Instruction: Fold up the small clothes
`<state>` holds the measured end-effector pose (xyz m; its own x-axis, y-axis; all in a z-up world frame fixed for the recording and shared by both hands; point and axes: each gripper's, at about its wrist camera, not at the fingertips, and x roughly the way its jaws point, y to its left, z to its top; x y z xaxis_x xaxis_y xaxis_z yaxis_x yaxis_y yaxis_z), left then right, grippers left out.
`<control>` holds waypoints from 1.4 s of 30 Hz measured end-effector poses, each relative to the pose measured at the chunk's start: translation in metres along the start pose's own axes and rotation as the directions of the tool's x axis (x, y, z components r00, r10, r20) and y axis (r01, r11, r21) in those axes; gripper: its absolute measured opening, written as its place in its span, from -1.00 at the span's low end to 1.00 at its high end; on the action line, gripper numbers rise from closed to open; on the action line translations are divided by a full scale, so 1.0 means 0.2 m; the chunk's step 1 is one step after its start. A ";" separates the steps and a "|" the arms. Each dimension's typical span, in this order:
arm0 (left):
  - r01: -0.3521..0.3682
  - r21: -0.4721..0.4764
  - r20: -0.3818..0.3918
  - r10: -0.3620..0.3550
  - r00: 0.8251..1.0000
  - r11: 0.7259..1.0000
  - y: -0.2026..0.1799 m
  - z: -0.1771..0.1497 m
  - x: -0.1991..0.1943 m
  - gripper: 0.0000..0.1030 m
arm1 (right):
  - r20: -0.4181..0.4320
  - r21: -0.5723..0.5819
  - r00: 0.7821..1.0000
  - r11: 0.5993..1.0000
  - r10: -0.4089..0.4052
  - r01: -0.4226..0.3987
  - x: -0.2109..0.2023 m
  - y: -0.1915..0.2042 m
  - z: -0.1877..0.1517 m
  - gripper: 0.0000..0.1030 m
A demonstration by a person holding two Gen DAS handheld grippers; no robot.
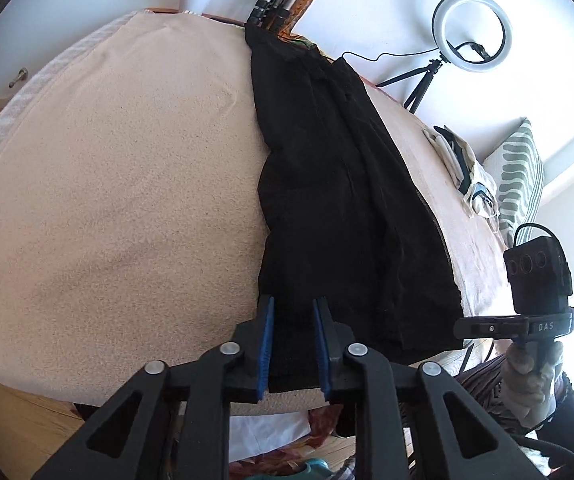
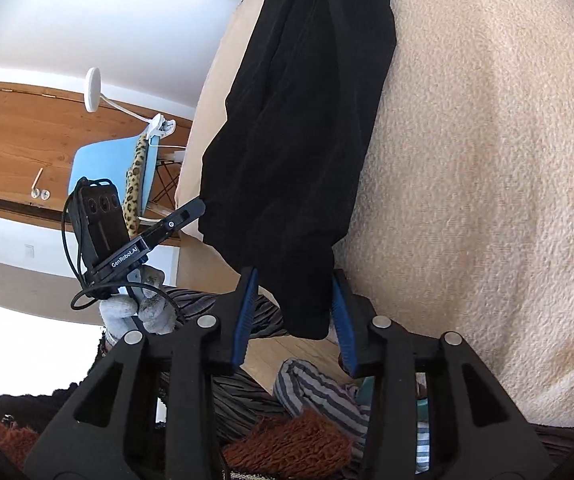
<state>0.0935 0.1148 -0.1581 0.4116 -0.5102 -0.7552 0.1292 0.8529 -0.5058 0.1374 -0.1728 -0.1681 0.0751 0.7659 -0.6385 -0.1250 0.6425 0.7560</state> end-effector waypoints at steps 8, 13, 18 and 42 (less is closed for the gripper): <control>-0.003 0.040 0.075 0.000 0.997 0.999 -0.07 0.02 -0.19 -0.99 | -0.008 -0.054 1.000 0.999 -0.001 0.000 -0.09 0.06 -0.02 -0.87; -0.051 0.057 0.013 0.050 0.999 0.997 -0.05 -0.02 -0.08 -1.00 | -0.032 -0.019 0.999 0.999 -0.028 0.028 -0.03 -0.01 -0.03 -0.87; -0.037 0.006 0.000 0.037 0.999 0.999 -0.01 -0.03 -0.07 -1.00 | -0.022 0.009 1.000 1.000 -0.006 0.006 -0.04 -0.03 -0.05 -0.88; 0.011 0.023 0.073 -0.012 0.997 1.000 -0.08 0.56 -0.03 -1.00 | 0.156 0.068 0.985 0.994 0.072 -0.083 -0.23 -0.05 0.35 -0.87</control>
<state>0.1894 0.1156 -0.0995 0.4748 -0.5113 -0.7163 0.1546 0.8497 -0.5040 0.2041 -0.2128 -0.1351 0.2193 0.8041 -0.5525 -0.0633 0.5768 0.8144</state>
